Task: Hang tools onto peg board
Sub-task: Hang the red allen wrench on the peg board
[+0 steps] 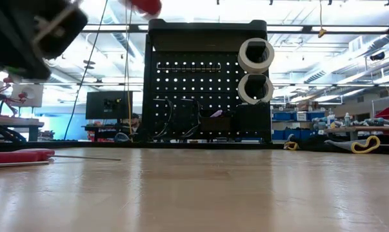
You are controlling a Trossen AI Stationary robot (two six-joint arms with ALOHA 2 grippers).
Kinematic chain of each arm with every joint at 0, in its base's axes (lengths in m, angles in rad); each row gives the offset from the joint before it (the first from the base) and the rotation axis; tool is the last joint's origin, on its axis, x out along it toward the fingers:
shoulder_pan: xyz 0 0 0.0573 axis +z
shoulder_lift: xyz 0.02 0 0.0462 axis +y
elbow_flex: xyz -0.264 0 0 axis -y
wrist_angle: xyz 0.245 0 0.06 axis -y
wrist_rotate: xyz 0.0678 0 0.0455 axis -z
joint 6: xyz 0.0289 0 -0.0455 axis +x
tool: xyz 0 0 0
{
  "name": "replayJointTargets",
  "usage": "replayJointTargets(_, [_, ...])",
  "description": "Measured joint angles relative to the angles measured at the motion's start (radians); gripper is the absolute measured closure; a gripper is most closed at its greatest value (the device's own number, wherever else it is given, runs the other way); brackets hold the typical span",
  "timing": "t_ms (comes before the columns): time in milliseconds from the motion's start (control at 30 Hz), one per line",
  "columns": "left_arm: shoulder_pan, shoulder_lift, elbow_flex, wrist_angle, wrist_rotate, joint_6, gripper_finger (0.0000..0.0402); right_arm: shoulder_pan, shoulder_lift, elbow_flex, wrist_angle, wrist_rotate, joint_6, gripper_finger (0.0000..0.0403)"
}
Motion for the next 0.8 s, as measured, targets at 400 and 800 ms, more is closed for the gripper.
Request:
replayJointTargets(400, [0.03,-0.073,-0.042,-0.103,-0.417,-0.256,0.0398,0.186,-0.179,-0.07,-0.223,0.741,0.153,0.0209])
replayJointTargets(800, [0.121,-0.095,-0.041,0.001,-0.89,-0.16,0.0398,0.059,0.099,-0.337,0.85,1.123,0.05,0.0208])
